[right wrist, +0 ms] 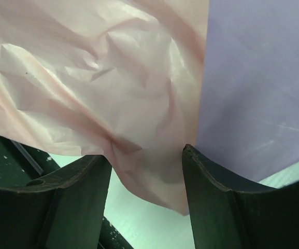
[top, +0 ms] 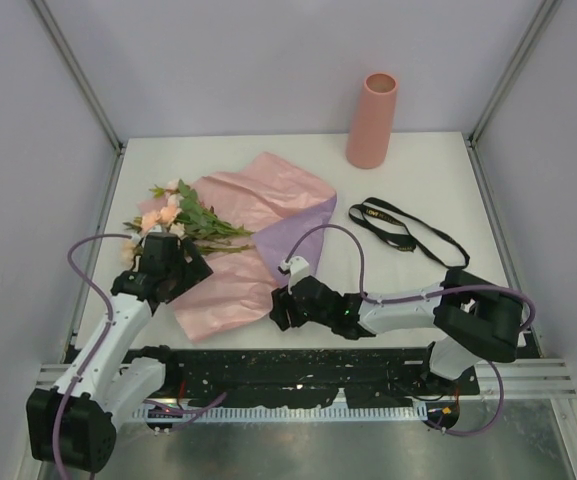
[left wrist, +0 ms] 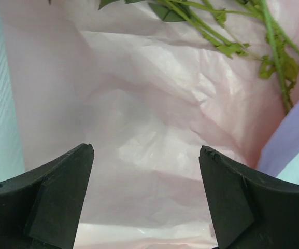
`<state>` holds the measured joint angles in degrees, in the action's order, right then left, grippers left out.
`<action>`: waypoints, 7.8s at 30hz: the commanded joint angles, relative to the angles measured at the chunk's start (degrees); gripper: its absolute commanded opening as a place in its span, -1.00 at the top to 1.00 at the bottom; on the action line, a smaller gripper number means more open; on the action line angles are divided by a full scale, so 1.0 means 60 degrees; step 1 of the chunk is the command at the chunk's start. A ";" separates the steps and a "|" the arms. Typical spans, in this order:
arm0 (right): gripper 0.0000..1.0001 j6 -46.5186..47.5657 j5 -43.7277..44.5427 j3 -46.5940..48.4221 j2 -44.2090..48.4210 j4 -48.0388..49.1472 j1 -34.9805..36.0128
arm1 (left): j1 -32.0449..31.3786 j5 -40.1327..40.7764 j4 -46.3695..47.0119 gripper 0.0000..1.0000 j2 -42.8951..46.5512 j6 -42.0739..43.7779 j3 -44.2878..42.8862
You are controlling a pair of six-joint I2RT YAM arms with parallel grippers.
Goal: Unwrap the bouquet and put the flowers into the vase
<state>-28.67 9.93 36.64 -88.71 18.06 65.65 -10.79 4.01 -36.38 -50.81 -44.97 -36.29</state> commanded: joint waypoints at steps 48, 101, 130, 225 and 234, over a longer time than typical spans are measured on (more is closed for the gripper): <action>-0.86 0.2932 0.7557 0.6197 -0.3628 -0.2732 -0.0101 | -0.1454 0.0517 0.0189 -0.70 -0.2621 -0.1265 0.0702; -0.46 -0.1565 0.5873 -0.0762 0.5305 -0.5425 -0.3236 | -0.2465 0.1811 -0.0691 -0.61 -0.2373 0.0565 -0.2886; 0.09 -0.1492 0.0716 0.0998 0.2554 -0.2234 -0.3587 | -0.4985 0.1424 0.1054 -0.59 -0.2357 -0.1191 0.0028; -0.51 0.9244 -0.1892 0.0412 -0.1694 0.3551 0.1553 | -0.1339 -0.0137 0.0557 -0.66 -0.2409 0.1972 -0.3818; -0.56 0.9127 -0.0896 0.0689 -0.2528 0.3976 0.1978 | -0.1191 -0.0273 -0.0014 -0.76 -0.6382 0.2471 -0.7483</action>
<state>25.12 -1.69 38.09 -101.89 38.13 76.18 -18.20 4.19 -34.89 -82.70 -32.47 -72.88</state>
